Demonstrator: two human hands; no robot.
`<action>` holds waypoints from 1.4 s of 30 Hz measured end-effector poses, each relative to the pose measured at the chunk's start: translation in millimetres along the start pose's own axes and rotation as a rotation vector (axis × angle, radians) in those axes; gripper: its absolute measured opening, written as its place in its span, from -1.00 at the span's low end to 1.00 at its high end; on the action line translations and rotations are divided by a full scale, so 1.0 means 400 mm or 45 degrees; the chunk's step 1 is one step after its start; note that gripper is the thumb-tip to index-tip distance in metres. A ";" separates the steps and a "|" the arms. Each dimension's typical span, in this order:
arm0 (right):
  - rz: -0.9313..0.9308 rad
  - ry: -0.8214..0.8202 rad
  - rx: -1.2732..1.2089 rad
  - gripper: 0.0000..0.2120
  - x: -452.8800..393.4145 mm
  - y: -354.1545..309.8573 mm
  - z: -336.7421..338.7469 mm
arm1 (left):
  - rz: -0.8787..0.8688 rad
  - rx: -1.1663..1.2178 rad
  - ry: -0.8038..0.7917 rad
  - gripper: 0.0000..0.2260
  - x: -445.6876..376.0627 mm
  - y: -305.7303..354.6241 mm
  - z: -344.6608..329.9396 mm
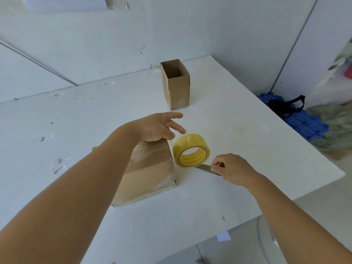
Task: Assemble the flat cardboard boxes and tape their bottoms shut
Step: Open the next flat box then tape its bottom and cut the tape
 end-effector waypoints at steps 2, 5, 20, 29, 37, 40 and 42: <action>-0.078 -0.057 -0.030 -0.92 0.028 0.006 0.027 | -0.004 -0.011 0.002 -0.37 0.003 0.002 0.000; -0.147 -0.010 0.149 -0.80 0.060 0.008 0.089 | -0.006 -0.057 0.013 -0.35 0.006 0.007 0.002; 0.363 0.384 0.173 -0.64 0.099 -0.253 0.170 | 0.033 -0.168 0.027 -0.31 0.002 0.002 -0.001; 0.443 0.407 0.565 -0.59 0.090 -0.325 0.148 | 0.052 -0.246 -0.025 -0.25 -0.002 0.000 -0.009; 0.286 0.015 0.541 -0.71 0.059 -0.256 0.048 | 0.043 -0.231 -0.019 -0.23 -0.016 -0.012 0.003; 0.280 -0.081 0.289 -0.65 0.047 -0.206 0.050 | 0.043 -0.266 -0.027 -0.23 -0.026 -0.014 0.002; 0.162 -0.149 0.210 -0.66 0.027 -0.150 0.030 | 0.038 -0.285 -0.044 -0.24 -0.029 -0.014 0.003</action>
Point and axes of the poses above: each hand's wrist, its own x-axis away from the middle knuckle, its own z-axis out of the back of the hand, y = z × x, the point moved 6 cm from there along -x, towards the middle knuckle, and after that the axes turned 3 degrees about y, right-handed, at the moved point
